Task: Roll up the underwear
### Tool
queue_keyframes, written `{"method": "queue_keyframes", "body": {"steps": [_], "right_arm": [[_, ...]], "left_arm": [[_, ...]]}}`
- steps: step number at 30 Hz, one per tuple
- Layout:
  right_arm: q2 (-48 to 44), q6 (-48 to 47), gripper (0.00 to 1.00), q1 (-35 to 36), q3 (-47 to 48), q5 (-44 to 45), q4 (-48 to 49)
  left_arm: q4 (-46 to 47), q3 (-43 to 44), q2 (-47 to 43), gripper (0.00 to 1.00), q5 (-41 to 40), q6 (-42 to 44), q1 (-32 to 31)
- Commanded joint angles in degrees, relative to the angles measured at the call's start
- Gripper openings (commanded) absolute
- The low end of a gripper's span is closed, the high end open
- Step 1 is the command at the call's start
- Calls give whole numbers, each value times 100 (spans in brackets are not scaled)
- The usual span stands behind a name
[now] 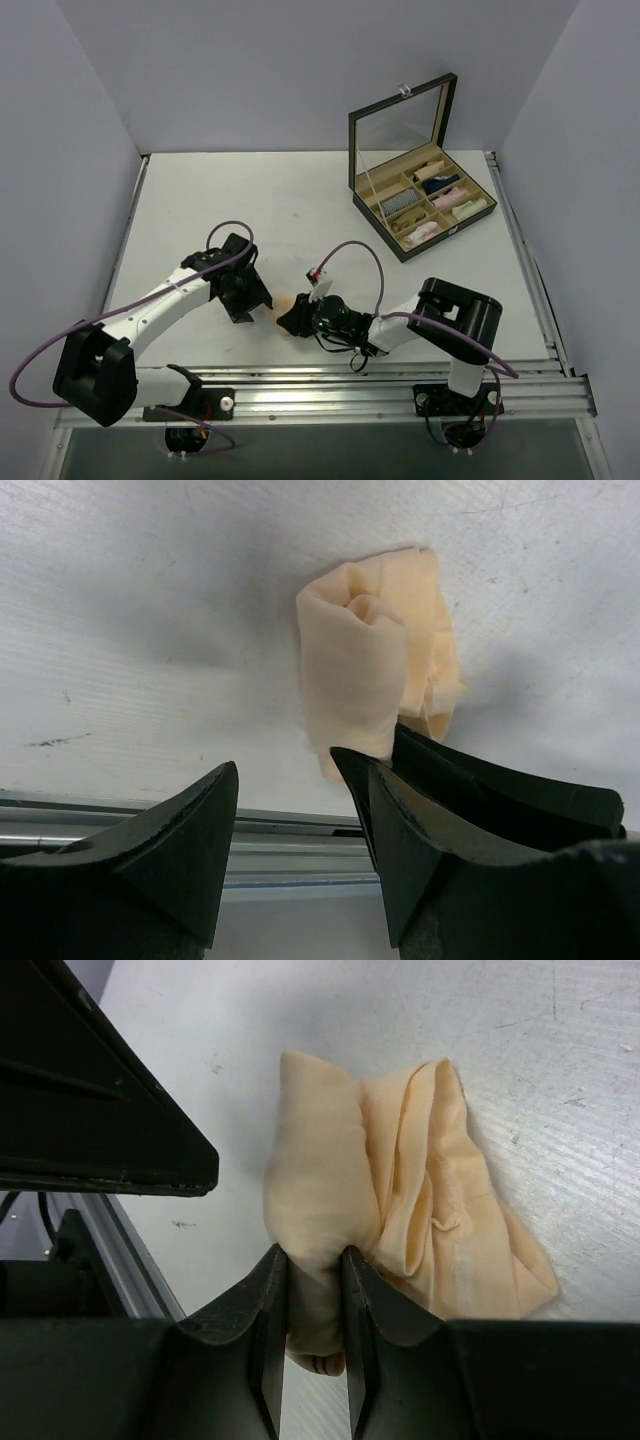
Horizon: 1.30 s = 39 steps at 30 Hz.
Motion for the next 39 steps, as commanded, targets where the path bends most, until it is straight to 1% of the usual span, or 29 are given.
{"method": "queue_keyframes", "body": {"steps": [1, 2, 8, 10, 18, 20, 23, 24, 25, 26, 27, 28, 30, 31, 32, 35, 39], "right_arm": [[812, 352, 0, -57, -654, -822, -1320], [883, 379, 0, -84, -724, -892, -1101], [1182, 450, 0, -206, -769, -1165, -722], [1226, 459, 0, -242, -813, -1235, -677], [1297, 494, 0, -426, -936, -1376, -484], [1323, 520, 0, -435, -945, -1403, -414], [1350, 485, 0, -435, -919, -1455, -422], [1324, 476, 2, -435, -901, -1455, -466], [1193, 468, 6, -435, -884, -1360, -579], [1105, 389, 13, -435, -770, -1289, -1015], [982, 328, 16, -435, -691, -1184, -1298], [693, 257, 19, -435, -612, -948, -1910], [323, -24, 25, -435, -279, -561, -2660], [-53, -103, 26, -427, -164, -385, -2985], [-231, -199, 29, -427, -50, -122, -3519], [-723, -612, 31, -418, 495, 344, -4338], [-1137, -921, 37, -356, 935, 548, -4737]], "left_arm": [[386, -54, 86, 63, 22, 210, 22], [404, -63, 121, 63, 4, 219, 14], [667, -98, 455, 63, -127, 377, -13], [852, -98, 499, 63, -128, 403, -39], [1063, -150, 1035, 63, -128, 377, -232], [1125, -194, 1184, 63, -294, 351, -302], [1301, -116, 1606, 52, -207, 412, -373], [1266, -63, 1807, 43, -224, 438, -408], [1214, -2, 1879, 38, -242, 491, -443], [1152, 112, 1949, 33, -268, 509, -539], [977, 157, 2019, 27, -364, 526, -601], [906, 200, 2037, 24, -417, 527, -654], [713, 280, 2064, 20, -557, 535, -820], [634, 297, 2073, 16, -593, 509, -873], [572, 332, 2099, 15, -628, 500, -918], [326, 464, 2239, 12, -751, 439, -1093], [-78, 728, 2660, 9, -936, 412, -1269]]}}
